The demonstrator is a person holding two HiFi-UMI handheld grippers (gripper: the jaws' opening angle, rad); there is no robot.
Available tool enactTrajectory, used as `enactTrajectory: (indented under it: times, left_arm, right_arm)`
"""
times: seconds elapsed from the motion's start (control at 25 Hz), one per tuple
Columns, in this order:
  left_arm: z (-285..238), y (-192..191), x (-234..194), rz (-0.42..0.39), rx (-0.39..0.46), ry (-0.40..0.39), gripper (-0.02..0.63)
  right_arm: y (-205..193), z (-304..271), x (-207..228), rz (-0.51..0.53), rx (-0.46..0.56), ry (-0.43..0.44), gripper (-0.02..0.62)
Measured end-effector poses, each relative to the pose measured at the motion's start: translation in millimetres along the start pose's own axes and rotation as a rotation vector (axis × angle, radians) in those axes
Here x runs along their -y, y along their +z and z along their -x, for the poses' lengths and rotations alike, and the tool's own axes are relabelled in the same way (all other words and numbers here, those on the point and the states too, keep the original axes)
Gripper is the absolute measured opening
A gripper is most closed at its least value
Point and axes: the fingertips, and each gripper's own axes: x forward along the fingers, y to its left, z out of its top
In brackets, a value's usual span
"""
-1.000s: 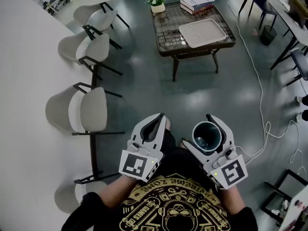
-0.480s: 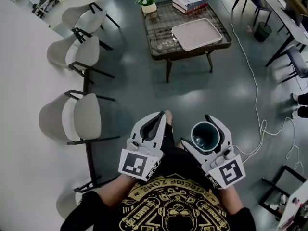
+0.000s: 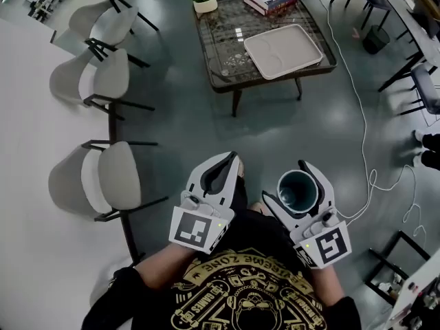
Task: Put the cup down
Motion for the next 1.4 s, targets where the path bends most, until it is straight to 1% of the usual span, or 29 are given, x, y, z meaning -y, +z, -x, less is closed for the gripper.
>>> enactTrajectory:
  times: [0.16,0.4,0.56,0.88,1.12,1.4]
  left_arm:
    - [-31,20,-27,-0.012,0.032,-0.034,-0.011]
    - [-65,34,-63,-0.006,0.026,-0.062,-0.011]
    - [-80,40,-85,-0.005,0.028,-0.077,-0.011]
    - [-97,49,-122,-0.032,0.028,-0.097,-0.011]
    - [-102,56,-144,-0.033,0.043,-0.082,-0.011]
    - [-108,64,-153,-0.037,0.061,-0.056,-0.011]
  right_arm:
    - [9,-32,17,0.001,-0.011,-0.033,0.391]
    - [26,-75,36,0.006,-0.022,-0.067,0.391]
    - [35,-100,44,0.021,-0.021,-0.083,0.391]
    - [53,-141,54,0.058,0.0,-0.114,0.391]
    - [62,-162,58,0.078,0.007,-0.122,0.391]
    - [72,-174,66,0.098,0.02,-0.098,0.391]
